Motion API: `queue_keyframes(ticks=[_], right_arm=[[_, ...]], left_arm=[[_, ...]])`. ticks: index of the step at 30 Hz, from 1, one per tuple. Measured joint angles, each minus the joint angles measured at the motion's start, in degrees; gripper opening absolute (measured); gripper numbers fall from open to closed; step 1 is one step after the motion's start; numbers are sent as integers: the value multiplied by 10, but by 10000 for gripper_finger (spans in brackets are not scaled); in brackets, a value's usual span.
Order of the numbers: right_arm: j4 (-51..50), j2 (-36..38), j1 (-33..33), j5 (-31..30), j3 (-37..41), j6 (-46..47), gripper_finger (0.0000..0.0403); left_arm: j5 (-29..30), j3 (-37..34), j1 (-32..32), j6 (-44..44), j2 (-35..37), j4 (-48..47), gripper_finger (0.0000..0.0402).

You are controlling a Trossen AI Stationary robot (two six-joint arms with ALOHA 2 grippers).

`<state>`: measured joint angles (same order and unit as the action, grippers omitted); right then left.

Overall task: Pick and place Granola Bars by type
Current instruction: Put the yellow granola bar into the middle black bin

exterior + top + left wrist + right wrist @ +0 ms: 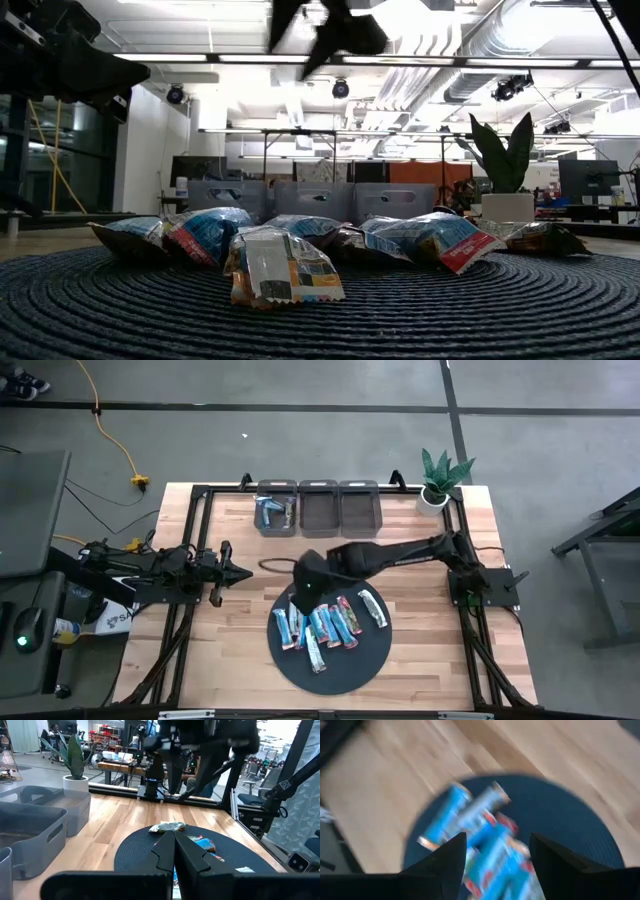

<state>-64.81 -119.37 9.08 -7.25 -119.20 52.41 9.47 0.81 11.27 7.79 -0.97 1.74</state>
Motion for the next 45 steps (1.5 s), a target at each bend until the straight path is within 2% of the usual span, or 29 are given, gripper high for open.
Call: queue_keyframes(ticks=[5,10,16,21,25,37,45], right_arm=[[-143,0,30,-37,0,90,200],[-251,-1,52,-41,0,119,200],[-249,-1,54,-39,2,101,200],[-243,18,52,-32,65,110,200],[-177,70,48,-13,169,125,200],[136,277,19,31,525,164,200],[289,319,-1,95,655,164,200]], left_arm=[[0,0,0,0,0,0,1],[0,0,0,0,0,0,1],[0,0,0,0,0,0,1],[0,0,0,0,0,0,1],[0,0,0,0,0,0,1],[0,0,0,0,0,0,1],[0,0,0,0,0,0,1]])
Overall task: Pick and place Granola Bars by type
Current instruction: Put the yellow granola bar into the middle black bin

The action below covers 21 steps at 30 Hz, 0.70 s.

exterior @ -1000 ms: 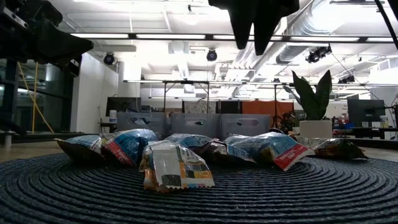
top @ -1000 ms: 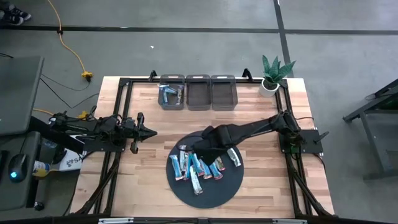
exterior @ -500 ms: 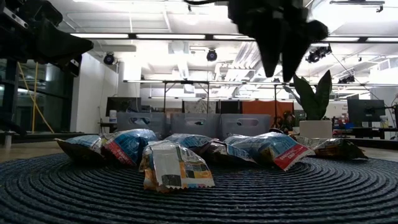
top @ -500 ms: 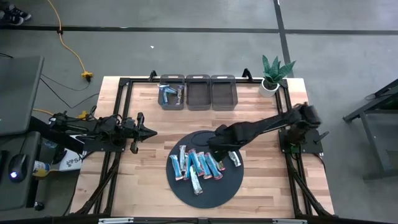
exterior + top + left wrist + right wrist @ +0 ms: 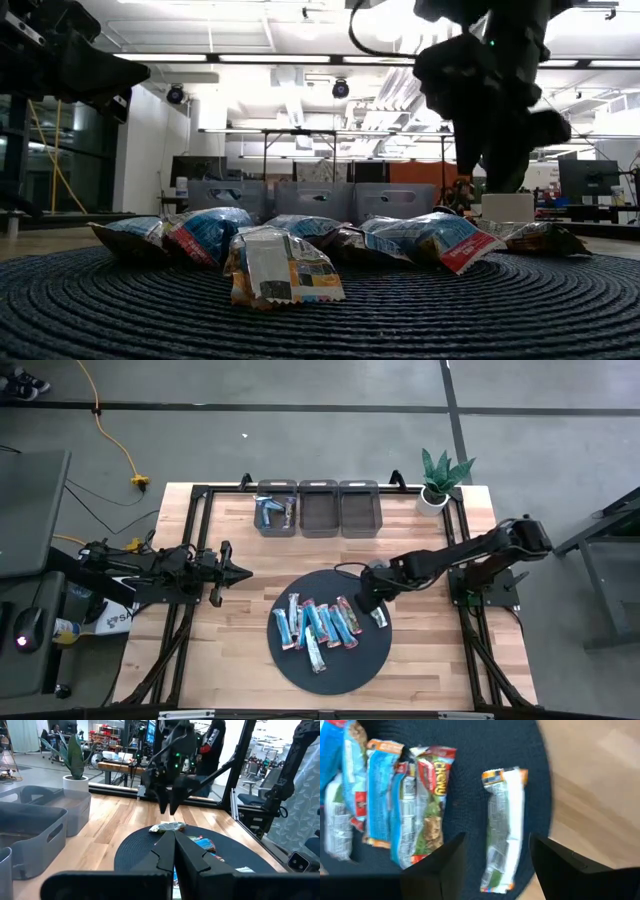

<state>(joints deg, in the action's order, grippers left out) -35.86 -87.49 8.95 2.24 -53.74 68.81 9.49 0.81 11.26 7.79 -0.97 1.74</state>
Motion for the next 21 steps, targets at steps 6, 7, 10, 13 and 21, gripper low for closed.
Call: queue_keyframes(ticks=[6,7,10,13,21], right_arm=[[75,-1,0,16,54,4,200],[79,-1,0,17,59,4,200],[96,-1,0,13,70,3,200],[98,-1,0,11,71,-8,200],[107,-3,0,8,71,-25,210]], left_arm=[[0,0,0,0,0,0,1],[0,0,0,0,0,0,1],[0,0,0,0,0,0,1],[0,0,0,0,0,0,1],[0,0,0,0,0,0,1]])
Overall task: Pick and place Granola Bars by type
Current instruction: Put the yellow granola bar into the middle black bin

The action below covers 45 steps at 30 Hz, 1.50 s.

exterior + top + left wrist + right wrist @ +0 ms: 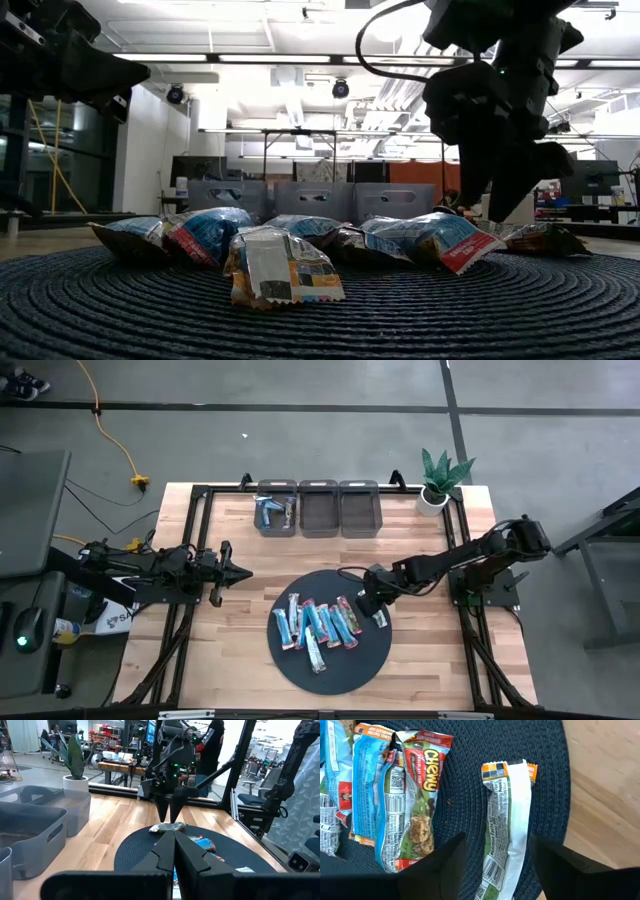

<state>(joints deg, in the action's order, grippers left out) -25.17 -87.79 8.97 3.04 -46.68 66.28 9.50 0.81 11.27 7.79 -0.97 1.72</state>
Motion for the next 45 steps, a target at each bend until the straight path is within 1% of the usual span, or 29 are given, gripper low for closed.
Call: queue_keyframes(ticks=[6,10,17,21,24,37,41,45], right_arm=[[0,0,0,-13,0,-3,250],[0,0,0,-22,0,-4,261],[2,-16,0,-24,0,-18,262],[29,-47,0,2,0,-33,262],[39,-63,1,5,-2,-33,262],[33,-74,1,-26,-3,-37,261],[26,-74,1,-26,-2,-38,252],[25,-74,1,-23,-2,-38,234]], left_arm=[[0,0,0,0,0,0,1],[0,0,0,0,0,0,1],[0,0,0,0,0,0,1],[0,0,0,0,0,0,1],[0,0,0,0,0,0,1],[0,0,0,0,0,0,1],[0,0,0,0,0,0,1],[0,0,0,0,0,0,1]])
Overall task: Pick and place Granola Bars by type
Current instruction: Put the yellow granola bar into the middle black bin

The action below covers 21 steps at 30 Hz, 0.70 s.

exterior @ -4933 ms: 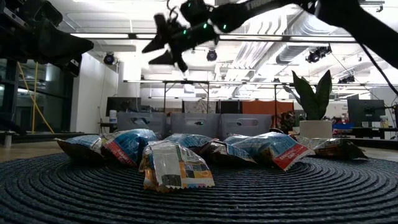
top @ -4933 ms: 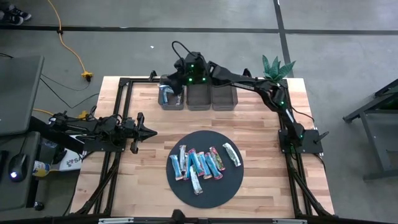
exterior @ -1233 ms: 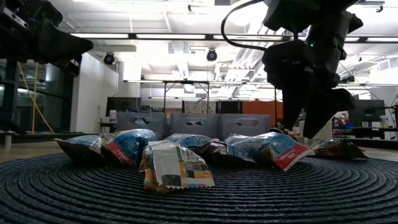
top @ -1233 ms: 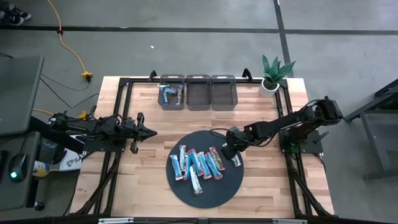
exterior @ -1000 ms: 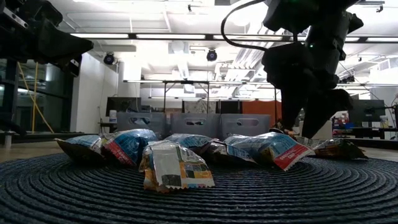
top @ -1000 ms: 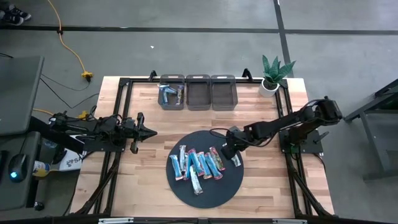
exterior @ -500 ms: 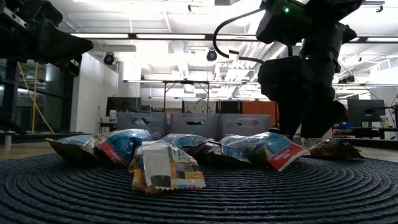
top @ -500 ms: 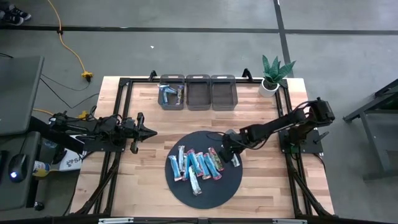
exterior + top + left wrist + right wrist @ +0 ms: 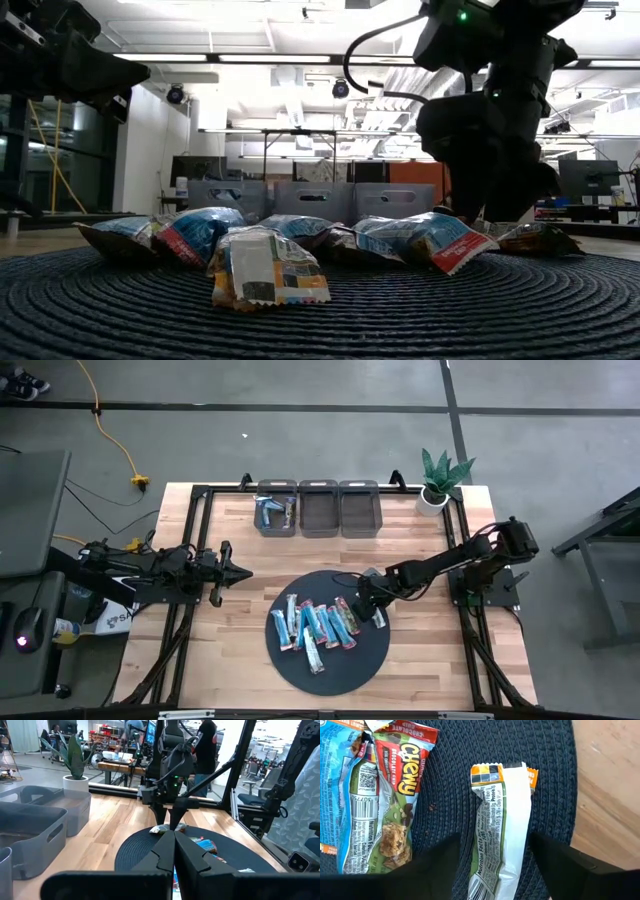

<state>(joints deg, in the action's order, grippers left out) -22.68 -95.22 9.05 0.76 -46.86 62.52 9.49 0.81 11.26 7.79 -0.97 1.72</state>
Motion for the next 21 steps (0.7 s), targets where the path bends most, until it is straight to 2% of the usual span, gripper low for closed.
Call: queue_keyframes(ticks=[21], right_arm=[[0,-1,0,-4,2,20,116]], left_arm=[[0,0,0,0,0,0,1]])
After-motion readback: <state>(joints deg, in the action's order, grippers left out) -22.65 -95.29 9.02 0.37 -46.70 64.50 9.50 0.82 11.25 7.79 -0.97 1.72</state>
